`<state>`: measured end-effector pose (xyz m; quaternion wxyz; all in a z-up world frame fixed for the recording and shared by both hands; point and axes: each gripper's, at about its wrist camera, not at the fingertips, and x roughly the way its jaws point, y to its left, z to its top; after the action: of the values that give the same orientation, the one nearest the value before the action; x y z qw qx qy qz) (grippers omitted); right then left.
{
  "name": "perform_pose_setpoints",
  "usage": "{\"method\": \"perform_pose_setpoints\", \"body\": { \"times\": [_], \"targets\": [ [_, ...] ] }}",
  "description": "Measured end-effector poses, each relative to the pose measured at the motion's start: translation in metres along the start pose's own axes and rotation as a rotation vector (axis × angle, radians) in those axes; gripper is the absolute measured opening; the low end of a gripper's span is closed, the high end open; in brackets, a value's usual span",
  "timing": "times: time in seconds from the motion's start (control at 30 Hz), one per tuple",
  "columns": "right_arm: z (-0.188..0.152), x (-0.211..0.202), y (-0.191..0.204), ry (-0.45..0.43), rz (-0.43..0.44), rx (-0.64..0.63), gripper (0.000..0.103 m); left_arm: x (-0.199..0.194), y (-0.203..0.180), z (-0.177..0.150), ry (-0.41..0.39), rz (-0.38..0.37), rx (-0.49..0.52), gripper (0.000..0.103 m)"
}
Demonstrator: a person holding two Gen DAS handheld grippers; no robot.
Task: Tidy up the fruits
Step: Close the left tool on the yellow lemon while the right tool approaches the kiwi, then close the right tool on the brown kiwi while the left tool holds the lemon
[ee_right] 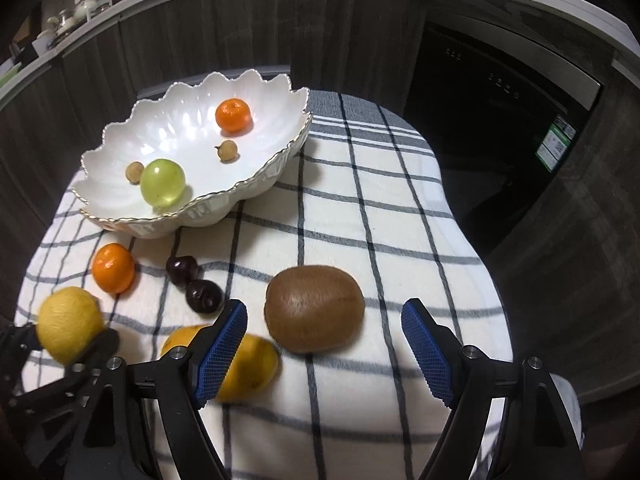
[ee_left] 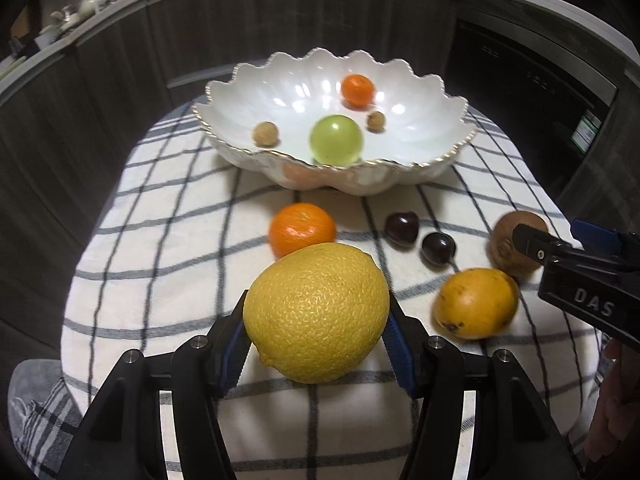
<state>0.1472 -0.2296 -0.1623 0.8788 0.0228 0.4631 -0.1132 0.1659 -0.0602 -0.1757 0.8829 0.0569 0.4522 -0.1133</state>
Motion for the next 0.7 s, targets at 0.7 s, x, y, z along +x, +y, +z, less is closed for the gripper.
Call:
{"method": "perform_pose_setpoints", "body": {
  "times": [0.7],
  "targets": [
    [0.003,0.054,-0.002,0.093,0.049,0.0,0.074,0.01,-0.004,0.001,0.02,0.008,-0.001,0.059]
  ]
}}
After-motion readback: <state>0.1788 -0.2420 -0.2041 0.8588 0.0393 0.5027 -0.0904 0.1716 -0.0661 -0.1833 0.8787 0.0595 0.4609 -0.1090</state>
